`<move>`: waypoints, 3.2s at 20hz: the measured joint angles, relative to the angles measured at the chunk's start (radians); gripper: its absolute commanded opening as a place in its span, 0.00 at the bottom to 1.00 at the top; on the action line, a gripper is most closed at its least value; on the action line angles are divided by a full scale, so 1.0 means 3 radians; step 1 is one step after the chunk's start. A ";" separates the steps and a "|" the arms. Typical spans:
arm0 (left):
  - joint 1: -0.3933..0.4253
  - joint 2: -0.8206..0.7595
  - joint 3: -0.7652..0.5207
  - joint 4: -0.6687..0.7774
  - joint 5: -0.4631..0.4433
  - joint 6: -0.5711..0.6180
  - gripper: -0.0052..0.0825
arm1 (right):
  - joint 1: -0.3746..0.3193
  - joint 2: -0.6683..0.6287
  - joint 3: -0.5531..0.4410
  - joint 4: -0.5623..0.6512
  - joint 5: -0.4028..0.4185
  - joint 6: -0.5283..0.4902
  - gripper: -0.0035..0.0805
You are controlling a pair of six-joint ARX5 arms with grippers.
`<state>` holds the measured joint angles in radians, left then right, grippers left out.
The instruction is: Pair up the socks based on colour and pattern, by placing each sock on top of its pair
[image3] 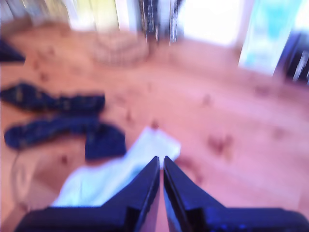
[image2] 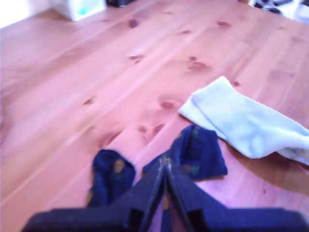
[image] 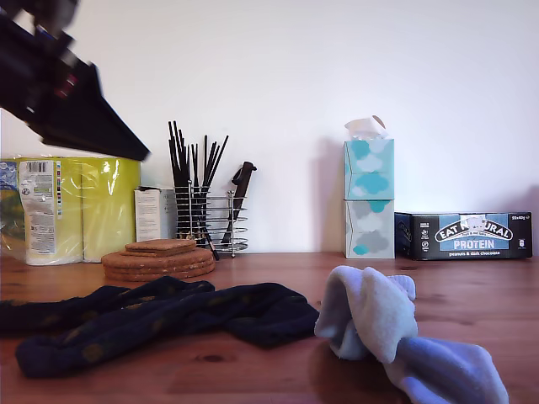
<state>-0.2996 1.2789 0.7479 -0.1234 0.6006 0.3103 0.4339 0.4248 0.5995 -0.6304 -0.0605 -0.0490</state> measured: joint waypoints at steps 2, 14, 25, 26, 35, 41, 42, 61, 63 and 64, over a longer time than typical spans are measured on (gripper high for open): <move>-0.0076 0.0253 0.0000 0.0003 -0.0057 0.0015 0.07 | 0.0000 0.0043 -0.0050 0.0000 -0.0064 0.0024 0.03; -0.0795 0.0683 0.0000 -0.0959 -0.1411 0.0354 0.60 | 0.0022 0.0510 -0.0048 0.0376 -0.0245 0.0064 0.03; -0.0797 0.1019 0.0123 -0.1062 -0.1728 0.0122 0.03 | 0.0022 0.0563 -0.0048 0.0515 -0.0573 0.0075 0.03; -0.0799 0.1054 0.0225 -0.1217 -0.1653 -0.0038 0.03 | 0.0022 0.0565 -0.0048 0.0548 -0.0622 0.0074 0.03; -0.0565 0.1081 0.1339 -0.1612 0.0257 -0.1873 0.03 | 0.0072 0.0975 -0.0048 0.0679 -0.0998 0.0075 0.03; -0.0413 0.1082 0.1272 -0.0402 0.1007 -0.2936 0.03 | 0.0134 0.0979 -0.0048 0.0716 -0.1002 0.0075 0.03; -0.0398 0.1082 0.1272 -0.0191 0.1061 -0.3202 0.03 | 0.0134 0.0991 -0.0048 0.0717 -0.1002 0.0075 0.03; -0.0529 0.1082 0.1272 0.0058 0.0974 -0.3390 0.03 | 0.0853 0.2392 0.0674 0.2228 -0.0605 -0.0621 0.44; -0.0529 0.1082 0.1272 0.0055 0.0974 -0.3384 0.03 | 0.0857 0.2579 0.0894 0.2071 -0.0547 -0.0624 0.45; -0.0529 0.1082 0.1272 0.0052 0.0974 -0.3376 0.03 | 0.0856 0.2631 0.0937 0.2001 -0.0535 -0.0614 0.46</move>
<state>-0.4583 1.6035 1.1294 -0.1078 0.8928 -0.7025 0.6907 1.2140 0.8806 -0.0299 -0.2211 -0.2333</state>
